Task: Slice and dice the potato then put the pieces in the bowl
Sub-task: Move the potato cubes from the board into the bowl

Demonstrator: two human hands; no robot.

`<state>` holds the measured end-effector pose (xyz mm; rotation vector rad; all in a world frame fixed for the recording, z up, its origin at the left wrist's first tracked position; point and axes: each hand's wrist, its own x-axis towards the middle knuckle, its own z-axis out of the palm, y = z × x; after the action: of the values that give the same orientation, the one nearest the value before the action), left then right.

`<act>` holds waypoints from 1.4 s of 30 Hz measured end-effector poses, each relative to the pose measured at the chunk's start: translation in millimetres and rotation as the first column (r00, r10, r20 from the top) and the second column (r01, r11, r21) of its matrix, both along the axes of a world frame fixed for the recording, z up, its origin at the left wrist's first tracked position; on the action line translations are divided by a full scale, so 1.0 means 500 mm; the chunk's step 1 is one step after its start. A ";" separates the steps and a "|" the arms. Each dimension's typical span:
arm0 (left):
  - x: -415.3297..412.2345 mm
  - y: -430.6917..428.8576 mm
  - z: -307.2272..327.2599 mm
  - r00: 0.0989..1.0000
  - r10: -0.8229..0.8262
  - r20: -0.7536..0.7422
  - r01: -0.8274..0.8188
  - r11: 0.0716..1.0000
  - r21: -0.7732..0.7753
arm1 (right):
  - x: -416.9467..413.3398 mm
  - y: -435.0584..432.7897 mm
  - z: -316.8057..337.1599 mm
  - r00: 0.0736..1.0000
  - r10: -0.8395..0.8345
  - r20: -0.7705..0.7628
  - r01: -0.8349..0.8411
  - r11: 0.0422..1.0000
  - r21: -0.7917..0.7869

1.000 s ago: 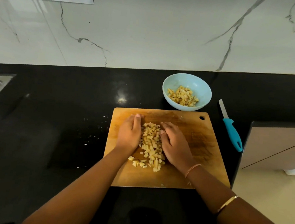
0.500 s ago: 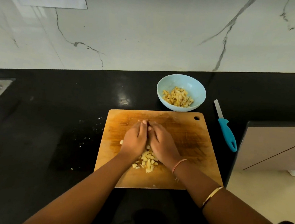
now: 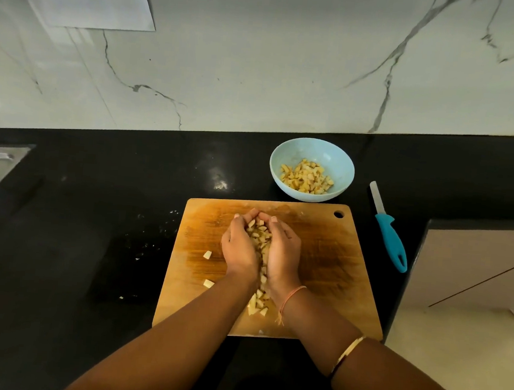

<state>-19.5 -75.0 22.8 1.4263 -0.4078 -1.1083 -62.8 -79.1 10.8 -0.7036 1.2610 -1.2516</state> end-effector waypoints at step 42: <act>-0.077 -0.366 0.069 0.902 -0.272 0.337 0.309 0.949 -0.063 | -0.158 -0.370 0.085 0.731 0.074 -0.678 -0.285 0.937 -0.204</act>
<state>-57.9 -258.1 57.6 1.4787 -0.9335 -1.0645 -141.8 -264.2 53.2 -1.5654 1.5300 -1.0601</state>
